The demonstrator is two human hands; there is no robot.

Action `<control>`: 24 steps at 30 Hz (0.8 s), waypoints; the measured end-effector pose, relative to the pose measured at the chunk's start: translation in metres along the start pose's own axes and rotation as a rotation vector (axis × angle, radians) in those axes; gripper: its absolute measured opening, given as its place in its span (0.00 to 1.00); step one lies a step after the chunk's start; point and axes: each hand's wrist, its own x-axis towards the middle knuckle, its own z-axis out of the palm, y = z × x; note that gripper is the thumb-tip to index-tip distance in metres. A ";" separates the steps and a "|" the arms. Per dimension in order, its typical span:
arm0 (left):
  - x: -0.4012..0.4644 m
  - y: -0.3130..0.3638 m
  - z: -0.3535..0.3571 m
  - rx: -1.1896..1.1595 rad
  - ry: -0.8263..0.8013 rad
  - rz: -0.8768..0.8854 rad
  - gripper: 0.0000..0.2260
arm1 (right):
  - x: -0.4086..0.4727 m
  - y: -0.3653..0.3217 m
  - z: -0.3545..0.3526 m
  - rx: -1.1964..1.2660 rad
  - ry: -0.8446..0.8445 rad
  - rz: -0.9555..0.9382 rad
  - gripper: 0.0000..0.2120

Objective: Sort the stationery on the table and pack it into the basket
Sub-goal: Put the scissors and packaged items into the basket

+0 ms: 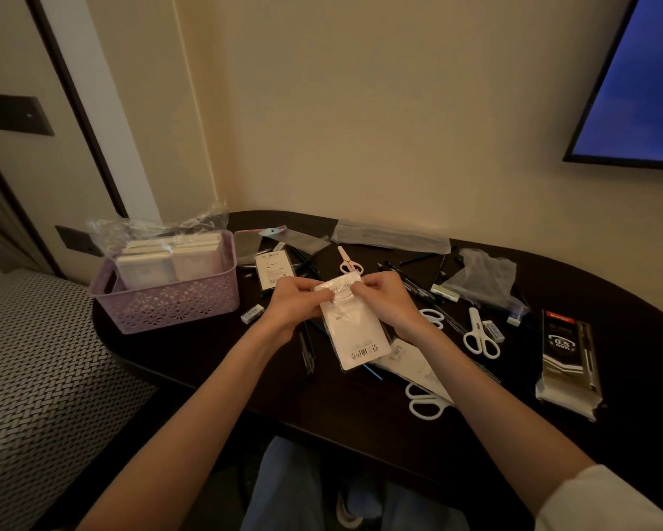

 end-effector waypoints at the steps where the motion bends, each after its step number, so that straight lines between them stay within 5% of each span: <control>1: 0.000 0.000 -0.004 -0.017 -0.008 -0.014 0.11 | 0.001 0.001 0.001 0.004 -0.005 0.004 0.15; 10: -0.001 -0.004 -0.043 -0.085 -0.036 0.016 0.07 | 0.011 -0.012 0.017 0.065 -0.085 0.014 0.17; 16: 0.001 0.002 -0.068 -0.288 0.119 0.075 0.08 | 0.024 -0.043 0.036 0.205 -0.114 -0.030 0.14; 21: 0.002 0.023 -0.100 -0.188 0.301 0.284 0.08 | 0.047 -0.073 0.056 0.474 -0.305 -0.062 0.13; 24: 0.006 0.041 -0.123 -0.028 0.419 0.496 0.06 | 0.063 -0.094 0.073 0.461 -0.253 -0.113 0.13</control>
